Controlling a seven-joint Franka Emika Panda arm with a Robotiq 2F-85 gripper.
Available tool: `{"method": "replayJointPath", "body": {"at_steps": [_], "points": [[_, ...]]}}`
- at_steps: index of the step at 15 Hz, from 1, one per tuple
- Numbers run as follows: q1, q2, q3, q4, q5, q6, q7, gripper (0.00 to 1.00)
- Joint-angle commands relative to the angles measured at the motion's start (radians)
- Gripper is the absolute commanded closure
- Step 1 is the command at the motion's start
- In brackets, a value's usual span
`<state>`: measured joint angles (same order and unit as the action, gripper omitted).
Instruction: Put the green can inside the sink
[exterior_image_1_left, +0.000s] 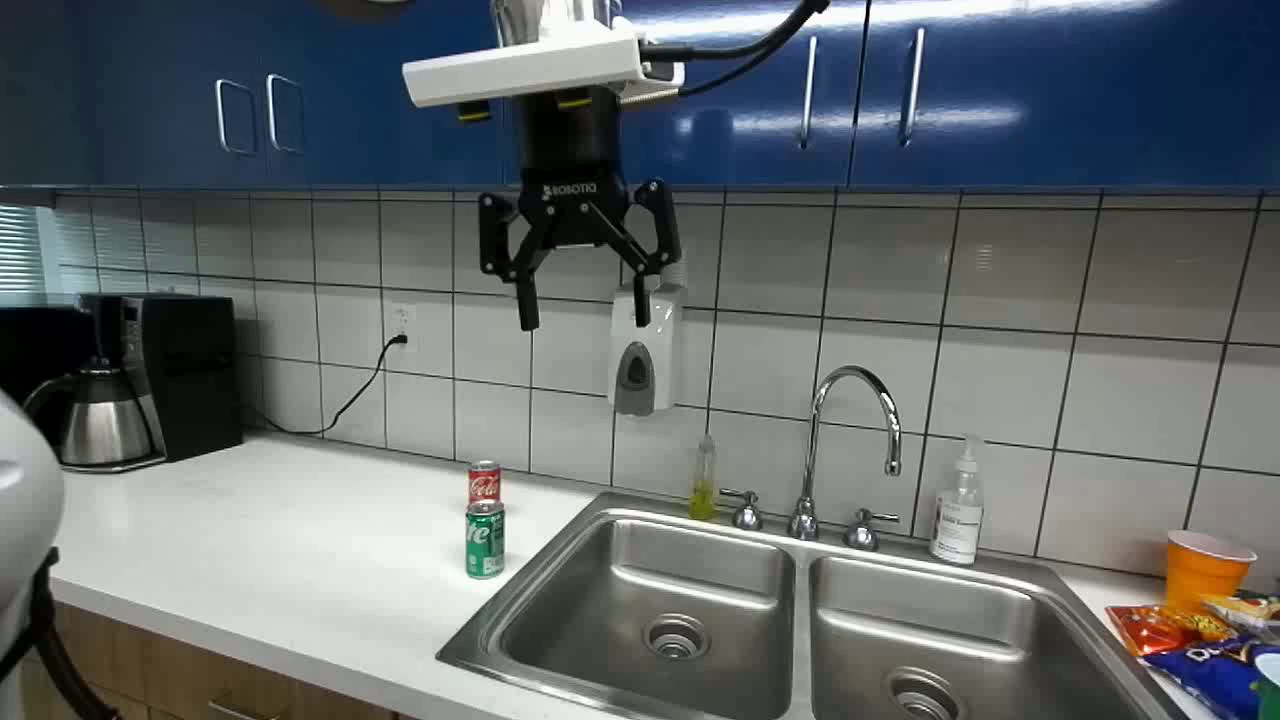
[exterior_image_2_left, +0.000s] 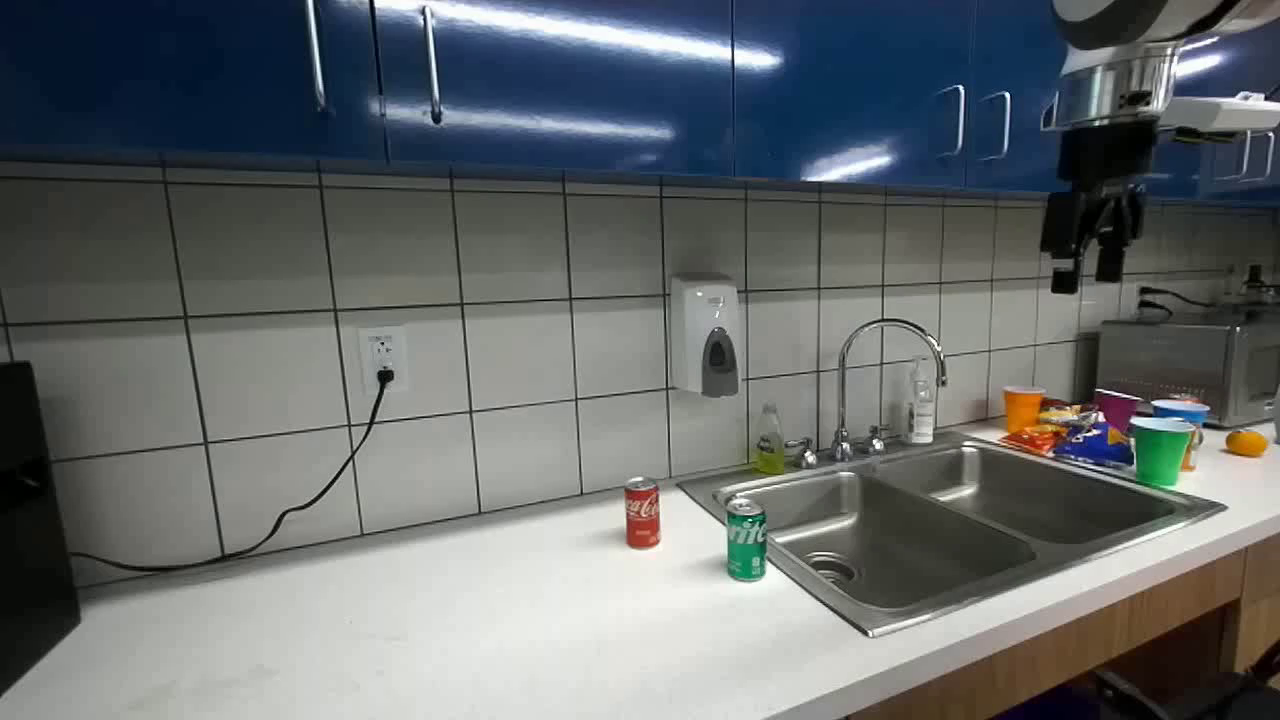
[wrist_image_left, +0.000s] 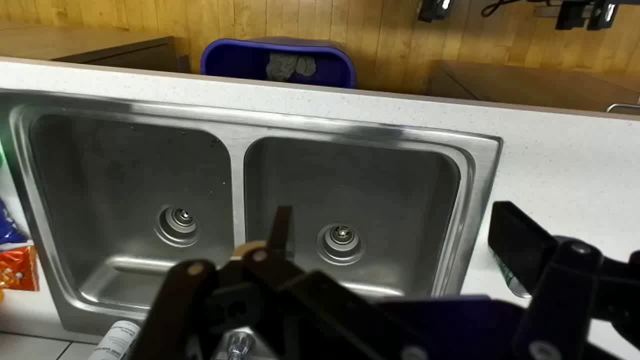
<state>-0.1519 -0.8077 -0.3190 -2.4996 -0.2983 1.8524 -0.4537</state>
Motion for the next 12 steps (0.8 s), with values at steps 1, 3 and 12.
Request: {"method": "replayJointPath", "body": {"at_steps": [1, 3, 12], "points": [[0.003, 0.000, -0.002, 0.003, -0.001, -0.003, 0.002, 0.00], [0.003, 0.000, -0.002, 0.003, -0.001, -0.003, 0.002, 0.00], [0.006, 0.011, -0.002, -0.008, -0.001, 0.011, 0.005, 0.00]]}}
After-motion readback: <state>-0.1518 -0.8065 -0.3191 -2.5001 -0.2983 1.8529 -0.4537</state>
